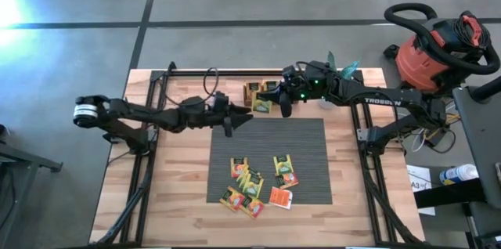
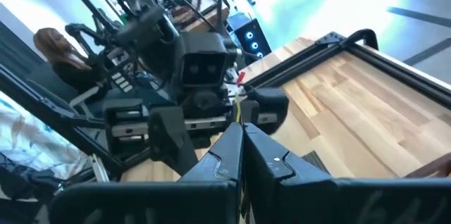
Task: Pick & Place Tea
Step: Put the yellow tea bag into the middle section of the wooden organizer
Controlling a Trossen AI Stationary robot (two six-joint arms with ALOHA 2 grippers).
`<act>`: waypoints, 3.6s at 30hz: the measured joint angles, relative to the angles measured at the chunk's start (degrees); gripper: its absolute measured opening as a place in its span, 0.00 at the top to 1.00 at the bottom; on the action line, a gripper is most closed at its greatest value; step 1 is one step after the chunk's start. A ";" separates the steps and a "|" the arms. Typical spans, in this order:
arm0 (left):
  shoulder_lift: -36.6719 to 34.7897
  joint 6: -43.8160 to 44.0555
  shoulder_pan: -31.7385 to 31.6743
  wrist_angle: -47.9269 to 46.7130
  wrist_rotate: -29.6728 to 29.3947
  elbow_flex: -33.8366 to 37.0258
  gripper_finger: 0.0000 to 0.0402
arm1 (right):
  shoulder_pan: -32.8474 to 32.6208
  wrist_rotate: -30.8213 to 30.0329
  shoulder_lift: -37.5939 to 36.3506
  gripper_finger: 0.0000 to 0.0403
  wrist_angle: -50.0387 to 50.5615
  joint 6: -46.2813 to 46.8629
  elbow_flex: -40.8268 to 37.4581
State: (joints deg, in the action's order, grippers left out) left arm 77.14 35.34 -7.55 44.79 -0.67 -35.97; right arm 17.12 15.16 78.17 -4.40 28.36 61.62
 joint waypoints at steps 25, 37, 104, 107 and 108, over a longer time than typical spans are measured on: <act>0.31 -6.29 -0.37 0.09 3.76 -3.12 0.55 | -0.40 3.34 0.04 0.98 -0.17 1.67 0.00; 0.34 -8.75 -0.39 -1.33 6.41 -4.60 0.62 | -0.81 4.50 0.04 0.98 -0.33 1.25 -0.01; 0.34 -7.14 -0.83 -21.94 4.79 -7.82 0.66 | 1.31 5.56 0.02 0.98 13.66 -14.34 0.01; 0.31 -5.34 -0.73 -26.51 4.35 -7.82 0.66 | 2.99 2.86 -0.02 0.98 14.60 -17.40 0.01; 0.31 -5.01 -0.61 -27.95 4.29 -7.82 0.66 | 3.80 2.14 -0.02 0.98 15.55 -18.89 0.01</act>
State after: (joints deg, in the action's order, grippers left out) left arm 77.45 30.34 -8.16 16.84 3.62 -43.79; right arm 20.92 17.29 78.15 11.15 9.47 61.63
